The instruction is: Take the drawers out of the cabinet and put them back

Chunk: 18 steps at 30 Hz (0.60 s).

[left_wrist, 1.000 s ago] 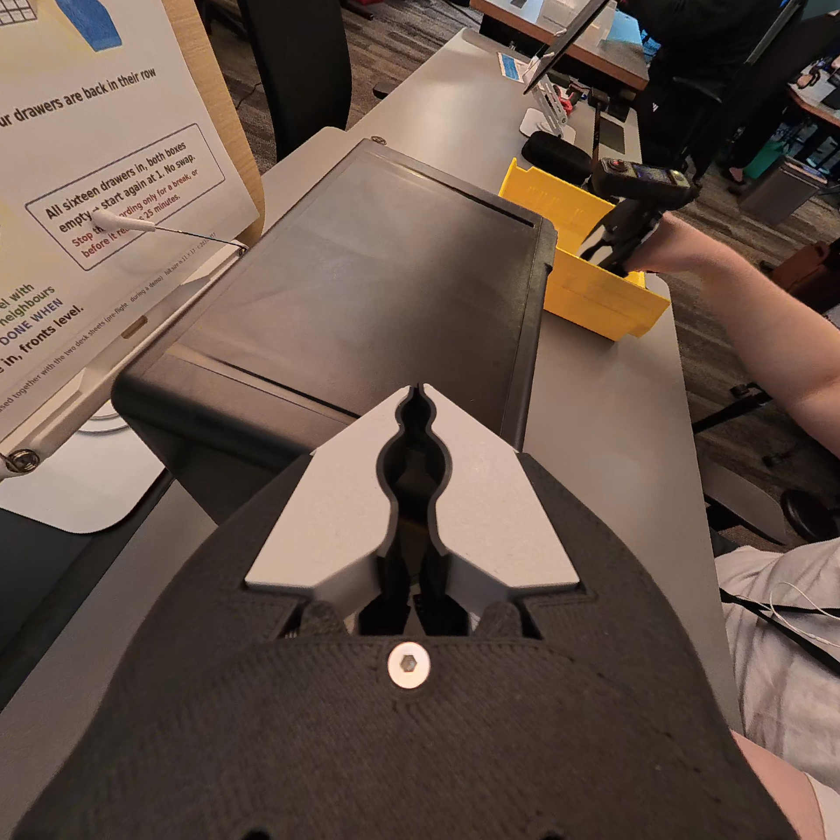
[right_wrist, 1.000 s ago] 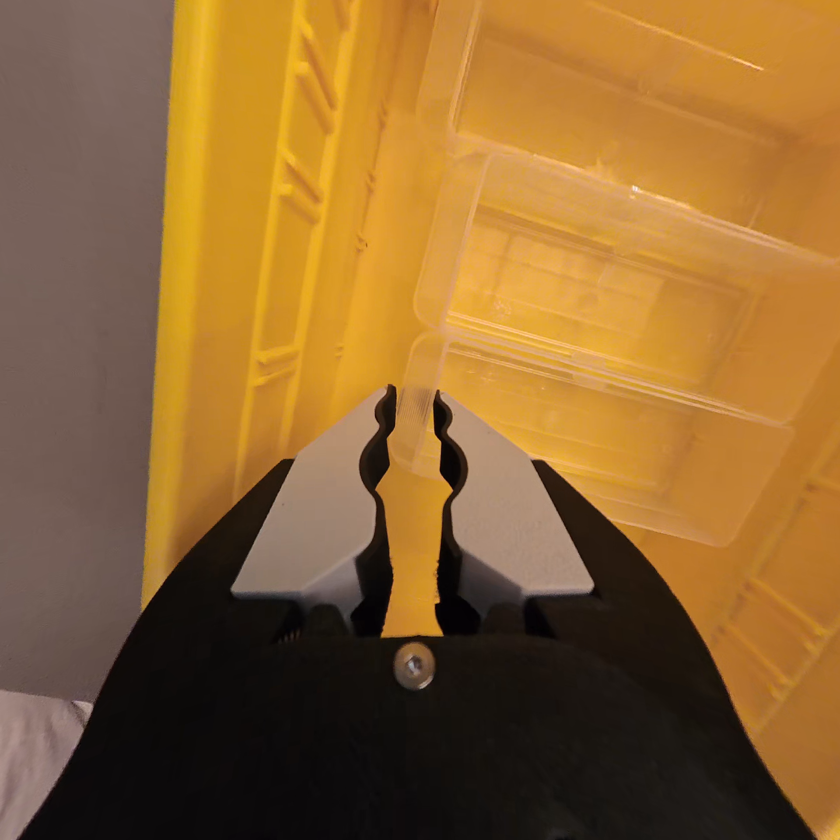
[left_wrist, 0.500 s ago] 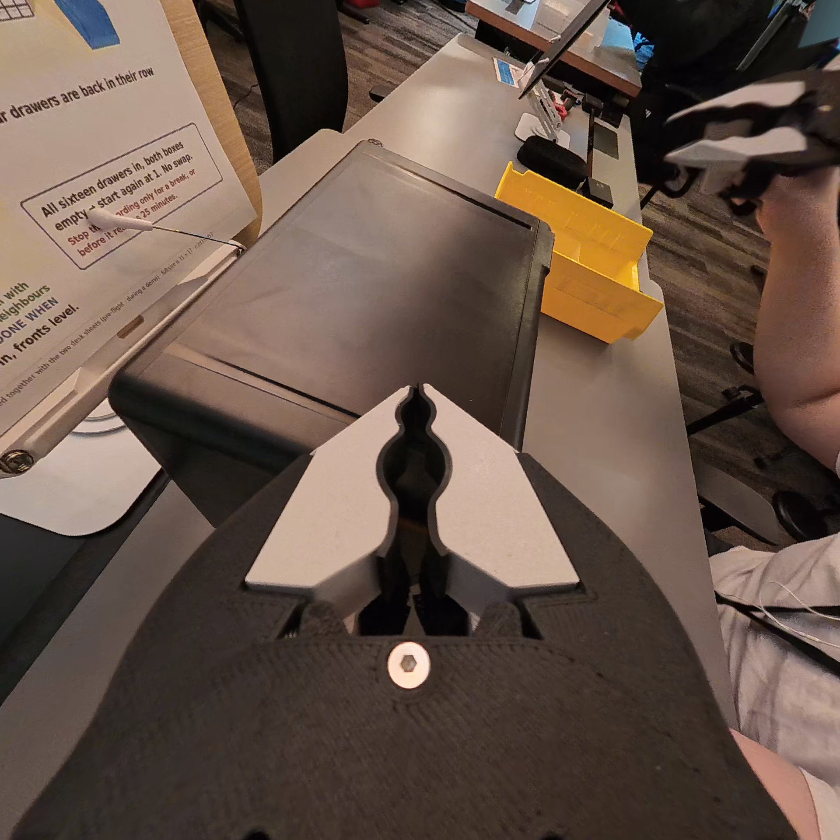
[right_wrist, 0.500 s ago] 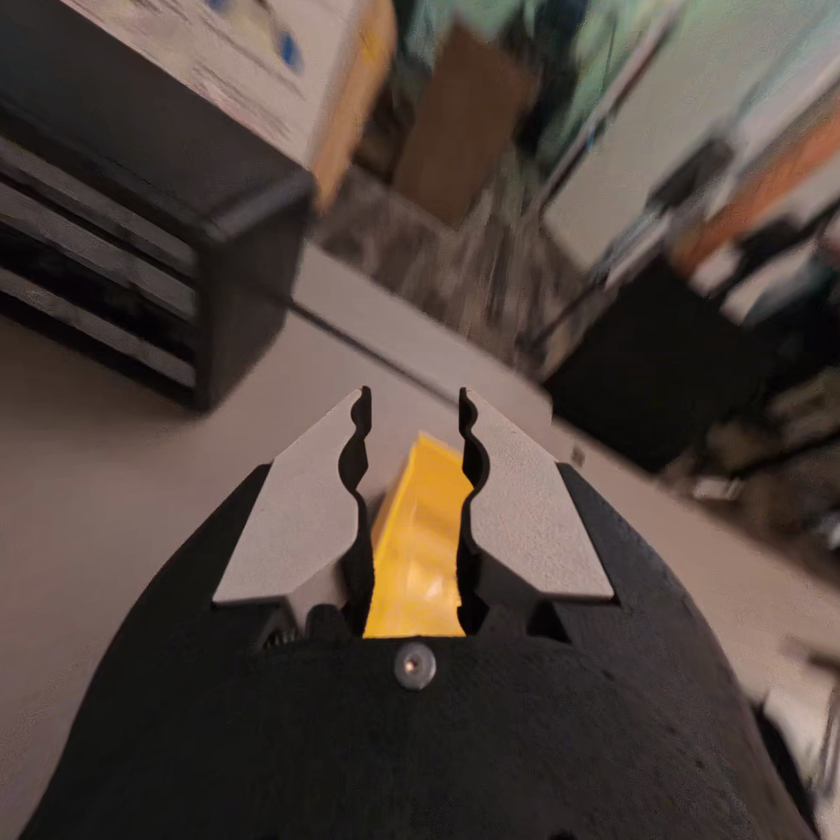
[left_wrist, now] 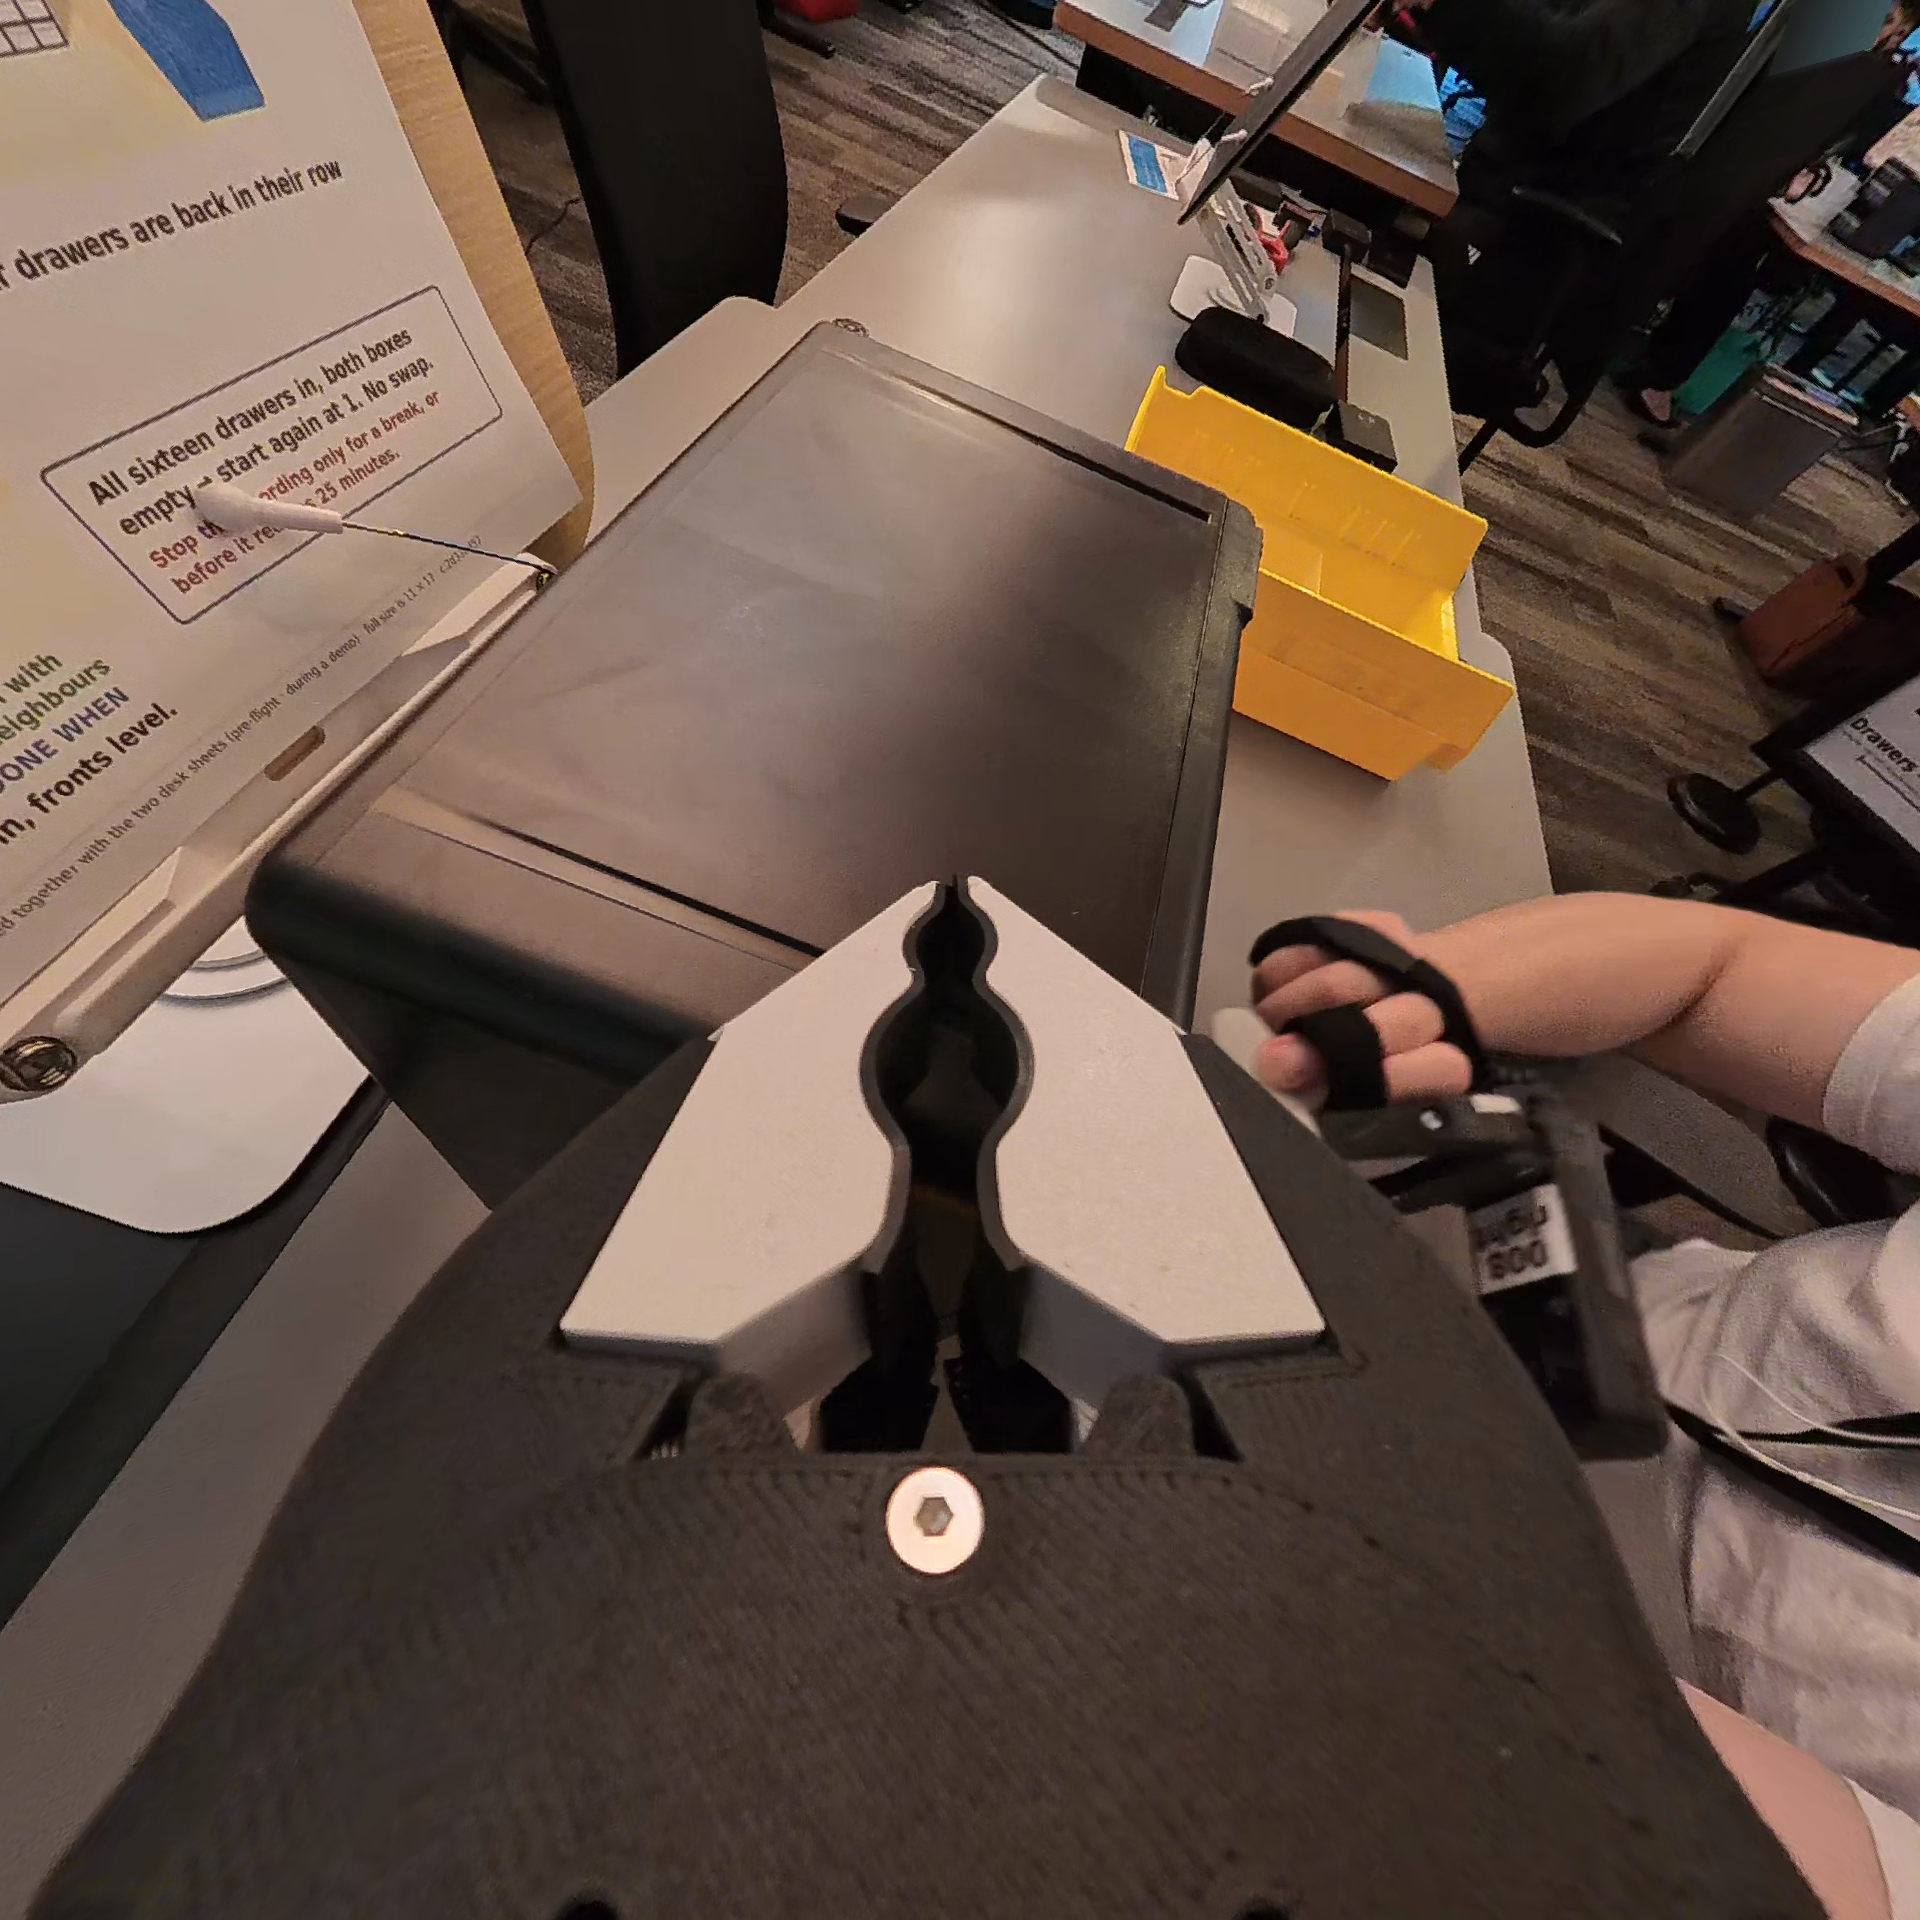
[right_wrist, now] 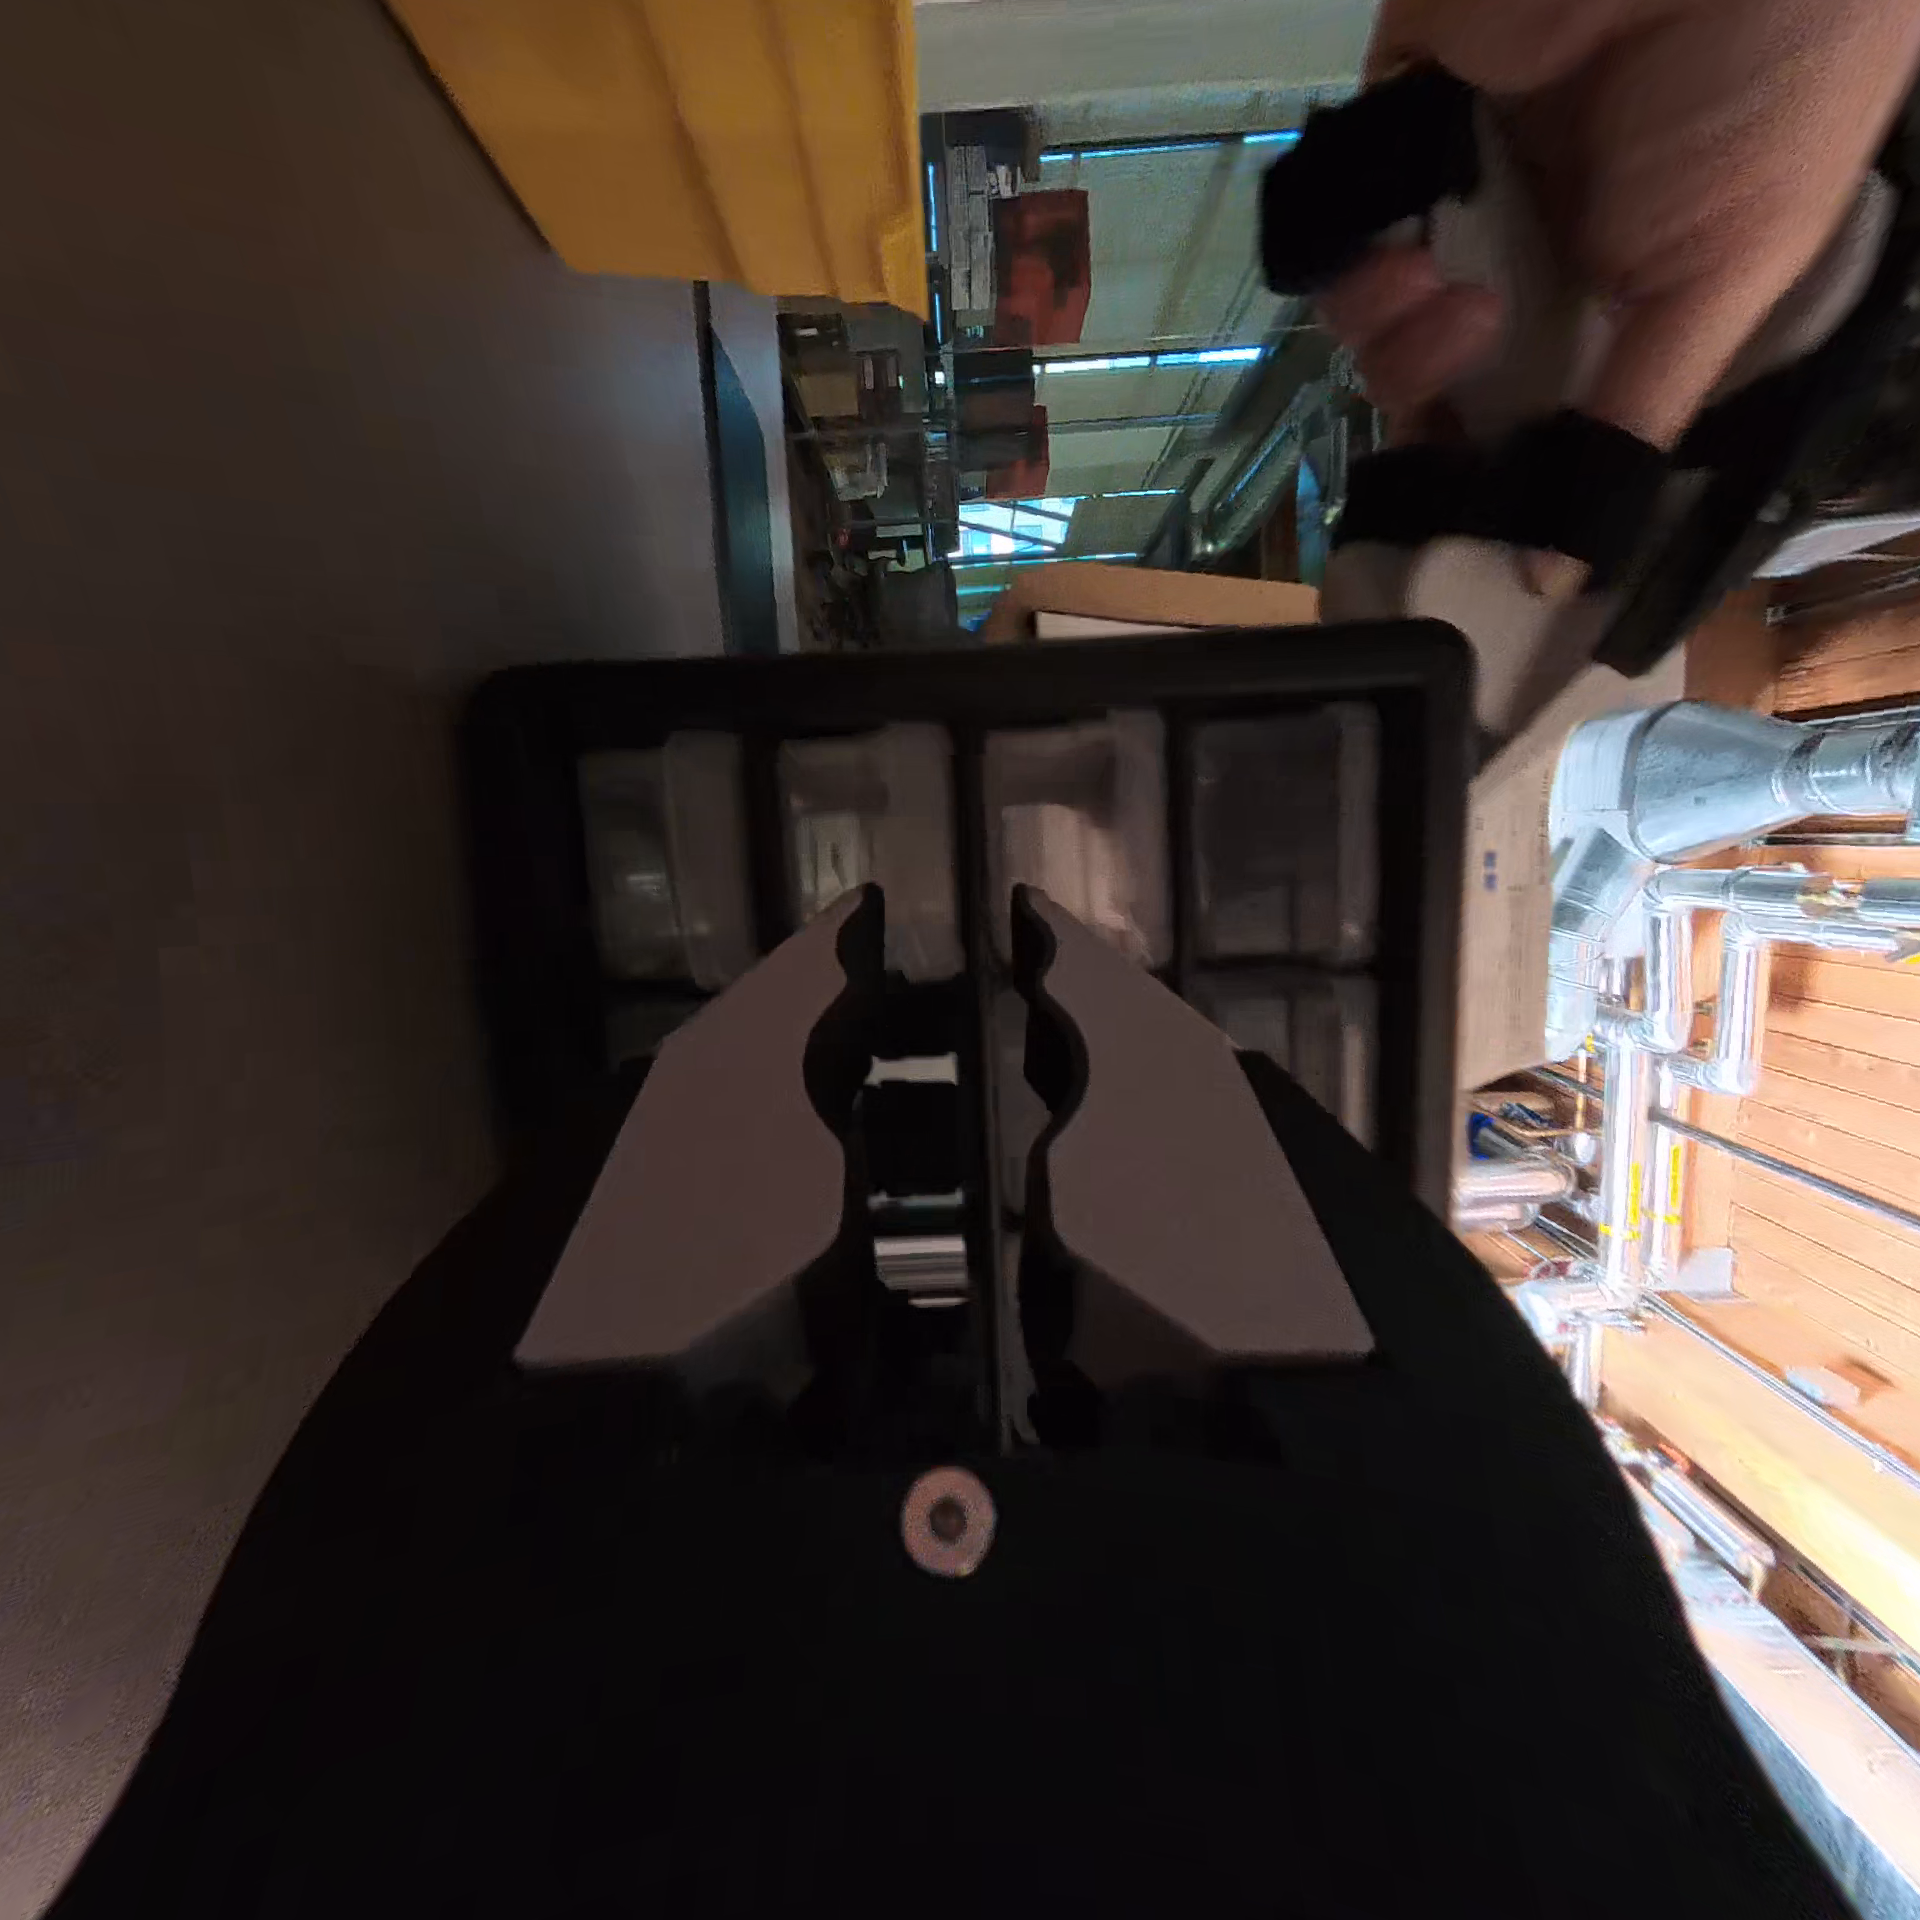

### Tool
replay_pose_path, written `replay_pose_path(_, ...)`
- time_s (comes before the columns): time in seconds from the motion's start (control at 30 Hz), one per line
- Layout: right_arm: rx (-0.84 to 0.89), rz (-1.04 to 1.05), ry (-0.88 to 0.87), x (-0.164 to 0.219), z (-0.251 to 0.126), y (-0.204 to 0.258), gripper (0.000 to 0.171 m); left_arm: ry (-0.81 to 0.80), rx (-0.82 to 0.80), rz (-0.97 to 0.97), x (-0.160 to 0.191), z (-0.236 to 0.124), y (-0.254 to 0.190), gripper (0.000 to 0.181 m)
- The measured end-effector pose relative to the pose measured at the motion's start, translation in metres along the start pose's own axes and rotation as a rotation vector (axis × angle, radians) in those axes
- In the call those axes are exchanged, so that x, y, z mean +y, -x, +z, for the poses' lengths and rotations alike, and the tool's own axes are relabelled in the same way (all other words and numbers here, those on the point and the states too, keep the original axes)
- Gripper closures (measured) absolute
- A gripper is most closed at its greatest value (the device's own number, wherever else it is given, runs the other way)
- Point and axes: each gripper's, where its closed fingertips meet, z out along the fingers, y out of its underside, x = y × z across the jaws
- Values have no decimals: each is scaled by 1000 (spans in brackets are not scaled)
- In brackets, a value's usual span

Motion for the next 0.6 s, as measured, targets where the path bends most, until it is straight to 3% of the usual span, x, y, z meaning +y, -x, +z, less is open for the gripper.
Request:
replay_pose_path(0.13,52,-42,51,7,19,3,151,-3,13,-1,0,0,0,181)
replay_pose_path(0.4,22,-34,37,0,16,4,162,-2,9,2,0,0,-1,181)
replay_pose_path(0.57,-195,60,-78,-25,-22,12,160,-5,17,-5,0,0,-1,181)
replay_pose_path(0.6,-263,144,-97,-29,-27,10,150,-6,18,-7,0,0,-1,181)
